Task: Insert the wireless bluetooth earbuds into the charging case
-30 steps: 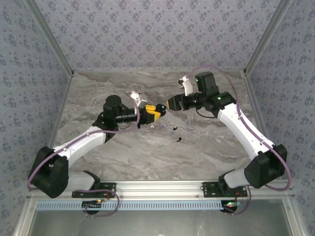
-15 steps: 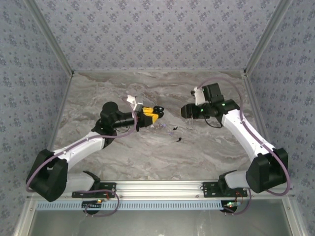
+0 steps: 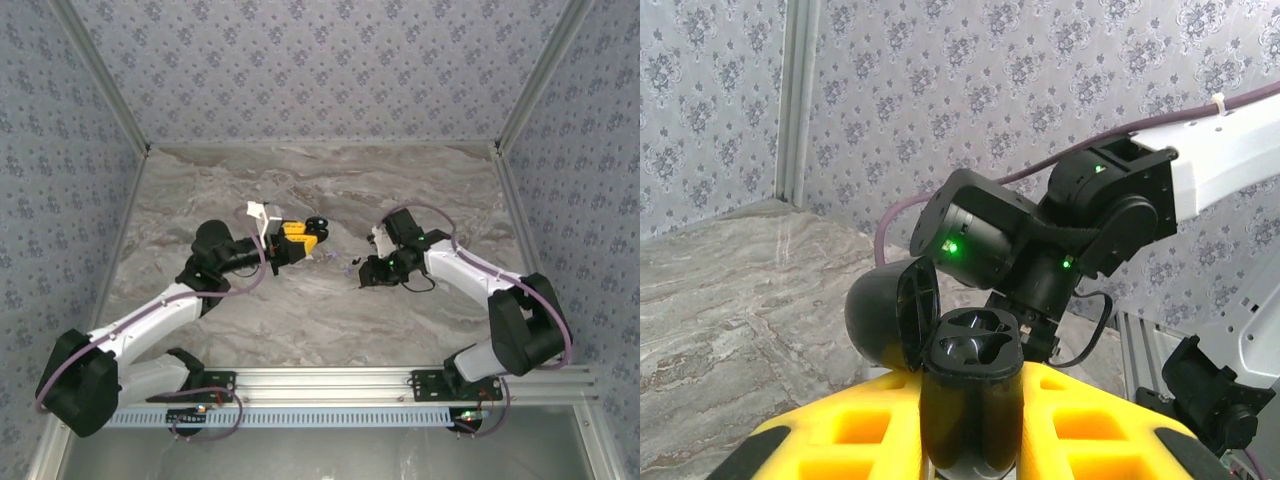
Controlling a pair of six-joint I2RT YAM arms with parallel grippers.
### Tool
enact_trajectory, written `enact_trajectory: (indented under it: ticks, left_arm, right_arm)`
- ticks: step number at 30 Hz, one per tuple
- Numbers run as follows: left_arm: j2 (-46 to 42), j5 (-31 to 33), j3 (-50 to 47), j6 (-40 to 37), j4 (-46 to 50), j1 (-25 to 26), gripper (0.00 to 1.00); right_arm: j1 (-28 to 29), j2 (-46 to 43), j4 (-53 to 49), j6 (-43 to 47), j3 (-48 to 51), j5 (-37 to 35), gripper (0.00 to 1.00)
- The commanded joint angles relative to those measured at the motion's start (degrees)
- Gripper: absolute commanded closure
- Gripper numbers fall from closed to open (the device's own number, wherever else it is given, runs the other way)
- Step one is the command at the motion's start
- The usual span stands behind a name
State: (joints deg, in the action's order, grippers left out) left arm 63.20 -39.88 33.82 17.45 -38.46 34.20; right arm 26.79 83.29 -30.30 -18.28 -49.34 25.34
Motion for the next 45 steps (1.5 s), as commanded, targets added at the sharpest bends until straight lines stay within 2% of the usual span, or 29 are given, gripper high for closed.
enact_trajectory:
  ticks: [1, 10, 20, 28, 45]
  left_arm:
    - [-1.50, 1.09, -0.32, -0.73, 0.25, 0.35, 0.77]
    - [-1.75, 1.74, -0.69, -0.73, 0.49, 0.61, 0.77]
    - [-2.46, 2.59, -1.14, -0.97, 1.37, 0.61, 0.77]
    - [-2.45, 2.70, -1.48, -1.01, 1.10, 0.66, 0.77]
    - [-2.03, 2.87, -1.58, -0.75, 0.75, 0.62, 0.78]
  right_arm:
    - [1.36, 2.31, 3.73, -2.45, 0.38, 0.39, 0.76]
    - [4.81, 8.28, 6.61, -7.47, -2.48, -5.31, 0.84]
    - [8.08, 12.25, 3.21, -8.69, -6.05, -13.56, 0.84]
    - [8.80, 14.80, 1.20, -8.23, -6.79, -15.23, 0.83]
    - [9.18, 11.86, -9.47, -3.29, -7.93, -20.68, 0.82]
